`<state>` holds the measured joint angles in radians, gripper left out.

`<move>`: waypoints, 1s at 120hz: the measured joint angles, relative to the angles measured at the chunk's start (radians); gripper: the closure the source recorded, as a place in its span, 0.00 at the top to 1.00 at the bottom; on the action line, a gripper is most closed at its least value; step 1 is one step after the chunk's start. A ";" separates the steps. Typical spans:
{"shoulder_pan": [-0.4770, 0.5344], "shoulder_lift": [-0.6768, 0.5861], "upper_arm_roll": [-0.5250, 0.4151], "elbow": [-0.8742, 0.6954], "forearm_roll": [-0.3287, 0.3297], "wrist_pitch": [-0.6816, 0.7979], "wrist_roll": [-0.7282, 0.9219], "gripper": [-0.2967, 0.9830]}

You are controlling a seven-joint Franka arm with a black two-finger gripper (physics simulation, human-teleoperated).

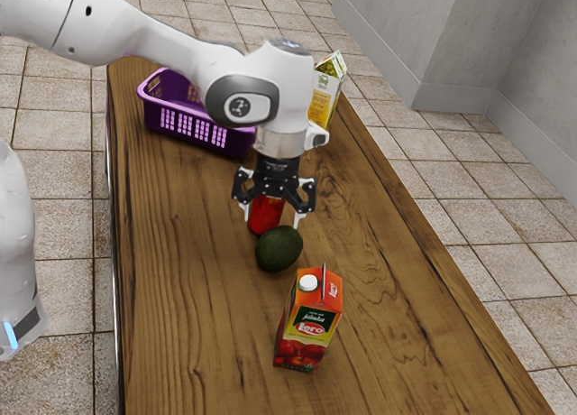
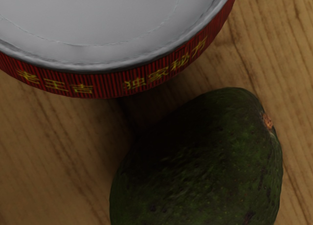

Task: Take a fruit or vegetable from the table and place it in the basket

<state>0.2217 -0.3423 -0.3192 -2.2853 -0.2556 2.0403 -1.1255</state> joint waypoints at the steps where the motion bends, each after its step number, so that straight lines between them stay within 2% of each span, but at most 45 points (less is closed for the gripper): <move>1: 0.000 0.001 0.000 0.000 0.000 0.000 0.000 0.77; 120: 0.000 0.167 -0.004 0.026 -0.004 0.089 0.026 0.77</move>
<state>0.2221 -0.1754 -0.3237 -2.2597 -0.2594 2.1294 -1.0997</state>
